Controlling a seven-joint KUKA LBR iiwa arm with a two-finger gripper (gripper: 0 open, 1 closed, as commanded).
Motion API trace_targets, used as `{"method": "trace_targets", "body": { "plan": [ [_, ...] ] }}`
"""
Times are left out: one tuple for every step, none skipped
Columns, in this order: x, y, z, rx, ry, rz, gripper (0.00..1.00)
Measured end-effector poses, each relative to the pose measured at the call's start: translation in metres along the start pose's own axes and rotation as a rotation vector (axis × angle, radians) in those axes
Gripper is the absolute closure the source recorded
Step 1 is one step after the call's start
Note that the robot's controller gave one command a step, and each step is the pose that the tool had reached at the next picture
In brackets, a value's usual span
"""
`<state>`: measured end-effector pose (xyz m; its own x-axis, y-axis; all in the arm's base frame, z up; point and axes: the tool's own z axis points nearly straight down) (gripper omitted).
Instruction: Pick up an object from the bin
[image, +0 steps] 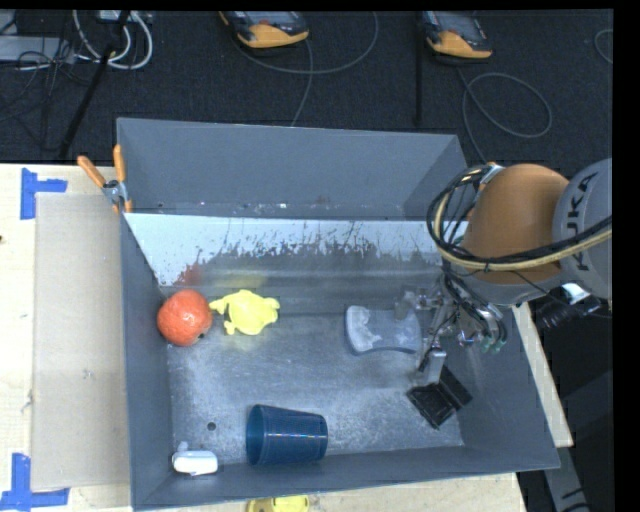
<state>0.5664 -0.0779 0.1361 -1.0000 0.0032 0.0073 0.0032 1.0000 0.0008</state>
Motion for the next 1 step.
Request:
{"method": "trace_targets", "body": {
  "plan": [
    [-0.0016,0.0003,-0.0046,0.001,-0.007,-0.002,0.0]
  ]
}}
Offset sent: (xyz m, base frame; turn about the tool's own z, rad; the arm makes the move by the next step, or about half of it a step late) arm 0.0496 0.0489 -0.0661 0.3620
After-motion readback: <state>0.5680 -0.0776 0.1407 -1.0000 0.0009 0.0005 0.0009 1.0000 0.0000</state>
